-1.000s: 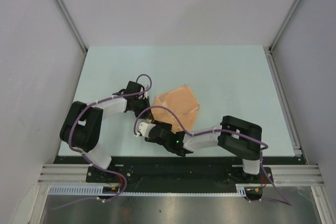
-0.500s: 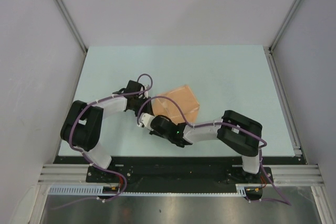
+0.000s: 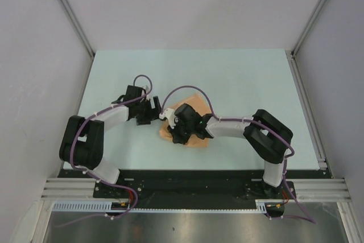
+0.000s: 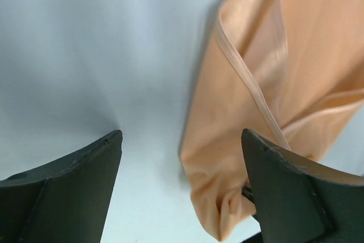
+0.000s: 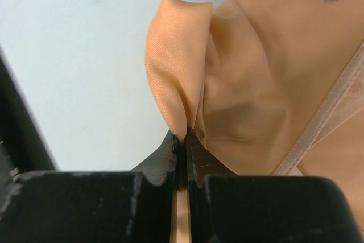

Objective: Fold the napkin, place the utensils inside, and roll it up
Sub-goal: Roll the napkin with the utensil

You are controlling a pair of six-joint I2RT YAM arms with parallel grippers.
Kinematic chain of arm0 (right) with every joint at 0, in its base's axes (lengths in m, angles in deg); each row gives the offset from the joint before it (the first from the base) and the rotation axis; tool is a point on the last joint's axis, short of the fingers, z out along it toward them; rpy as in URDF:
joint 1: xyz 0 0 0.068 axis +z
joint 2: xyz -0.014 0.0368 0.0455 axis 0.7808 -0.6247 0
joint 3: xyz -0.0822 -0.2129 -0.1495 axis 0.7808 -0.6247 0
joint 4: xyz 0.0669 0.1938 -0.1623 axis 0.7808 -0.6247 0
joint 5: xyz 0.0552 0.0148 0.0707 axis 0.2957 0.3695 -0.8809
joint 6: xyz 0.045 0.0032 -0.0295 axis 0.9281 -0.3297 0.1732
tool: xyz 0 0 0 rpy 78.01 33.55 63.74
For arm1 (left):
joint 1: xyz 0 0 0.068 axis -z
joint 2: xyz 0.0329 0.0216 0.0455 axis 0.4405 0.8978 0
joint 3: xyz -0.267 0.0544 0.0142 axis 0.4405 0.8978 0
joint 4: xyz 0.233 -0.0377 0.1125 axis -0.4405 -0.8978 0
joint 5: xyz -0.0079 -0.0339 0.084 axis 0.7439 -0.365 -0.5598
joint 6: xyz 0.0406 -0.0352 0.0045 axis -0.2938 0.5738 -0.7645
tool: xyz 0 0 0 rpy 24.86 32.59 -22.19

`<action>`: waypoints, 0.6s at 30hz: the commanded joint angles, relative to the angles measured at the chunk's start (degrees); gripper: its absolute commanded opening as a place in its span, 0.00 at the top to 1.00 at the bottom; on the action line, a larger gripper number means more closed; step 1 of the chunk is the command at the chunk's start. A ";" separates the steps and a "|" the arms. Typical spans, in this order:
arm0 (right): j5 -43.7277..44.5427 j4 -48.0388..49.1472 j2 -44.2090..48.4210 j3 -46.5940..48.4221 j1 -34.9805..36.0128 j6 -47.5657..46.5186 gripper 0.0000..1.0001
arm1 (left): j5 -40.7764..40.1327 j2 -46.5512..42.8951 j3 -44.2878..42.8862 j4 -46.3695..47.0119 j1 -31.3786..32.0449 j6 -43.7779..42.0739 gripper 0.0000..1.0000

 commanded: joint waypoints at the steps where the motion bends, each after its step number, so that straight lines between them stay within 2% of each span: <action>1: -15.80 -7.31 -0.52 3.43 -2.39 4.18 1.00 | -8.81 -7.60 5.88 4.78 -1.02 4.17 0.09; 5: -24.07 -11.80 -4.30 7.57 -4.32 5.50 1.00 | -9.88 -15.16 13.17 13.11 -1.02 5.75 0.10; 12: -31.10 -19.26 -12.56 15.30 -6.70 4.98 1.00 | -0.48 -25.28 25.47 23.59 0.30 4.78 0.11; 16: -34.00 -20.33 -15.64 17.85 -8.10 5.50 1.00 | 2.17 -27.65 30.40 27.46 0.57 7.94 0.17; 18: -34.80 -20.33 -17.13 18.91 -9.07 6.29 1.00 | 2.43 -28.18 32.16 28.43 0.57 8.48 0.26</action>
